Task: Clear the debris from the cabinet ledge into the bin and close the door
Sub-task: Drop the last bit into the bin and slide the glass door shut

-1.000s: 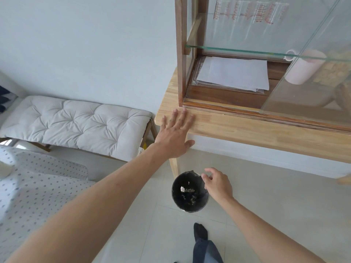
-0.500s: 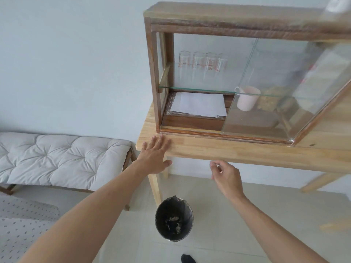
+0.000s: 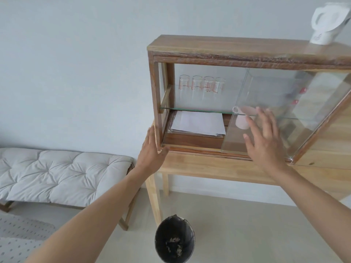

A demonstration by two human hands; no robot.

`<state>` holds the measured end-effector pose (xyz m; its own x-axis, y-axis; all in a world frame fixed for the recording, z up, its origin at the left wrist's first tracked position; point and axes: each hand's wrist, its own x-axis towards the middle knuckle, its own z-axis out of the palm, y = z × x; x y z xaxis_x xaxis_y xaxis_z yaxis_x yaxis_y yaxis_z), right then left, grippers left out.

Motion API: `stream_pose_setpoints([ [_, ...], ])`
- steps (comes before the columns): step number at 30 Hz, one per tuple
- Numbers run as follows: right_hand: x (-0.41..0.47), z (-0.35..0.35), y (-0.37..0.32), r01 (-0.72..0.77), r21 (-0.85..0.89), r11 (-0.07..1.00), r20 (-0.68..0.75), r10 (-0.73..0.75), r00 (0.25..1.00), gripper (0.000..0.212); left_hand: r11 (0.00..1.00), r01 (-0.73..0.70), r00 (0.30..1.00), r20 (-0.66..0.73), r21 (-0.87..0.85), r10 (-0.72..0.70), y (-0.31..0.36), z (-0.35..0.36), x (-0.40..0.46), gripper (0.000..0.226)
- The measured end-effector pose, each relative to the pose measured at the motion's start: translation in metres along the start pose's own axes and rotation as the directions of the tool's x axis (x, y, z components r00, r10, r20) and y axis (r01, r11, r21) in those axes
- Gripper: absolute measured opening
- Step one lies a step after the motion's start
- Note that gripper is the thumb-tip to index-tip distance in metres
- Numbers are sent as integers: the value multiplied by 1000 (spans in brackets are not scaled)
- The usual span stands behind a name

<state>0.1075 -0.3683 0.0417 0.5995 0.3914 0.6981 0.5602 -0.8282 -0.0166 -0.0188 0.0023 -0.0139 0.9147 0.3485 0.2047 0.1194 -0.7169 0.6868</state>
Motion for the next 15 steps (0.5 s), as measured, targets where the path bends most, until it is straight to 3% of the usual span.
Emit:
stream_pose_setpoints([
  [3, 11, 3, 22, 121, -179, 976, 81, -108, 991, 95, 999, -27, 1000, 15, -37, 28, 7, 0, 9, 103],
  [5, 15, 7, 30, 168, -237, 957, 95, -149, 984, 110, 999, -31, 999, 19, -38, 32, 8, 4, 9, 110],
  [15, 31, 23, 30, 270, -316, 910, 87, -256, 963, 121, 999, -17, 1000, -14, -28, 16, 8, 10, 8, 126],
])
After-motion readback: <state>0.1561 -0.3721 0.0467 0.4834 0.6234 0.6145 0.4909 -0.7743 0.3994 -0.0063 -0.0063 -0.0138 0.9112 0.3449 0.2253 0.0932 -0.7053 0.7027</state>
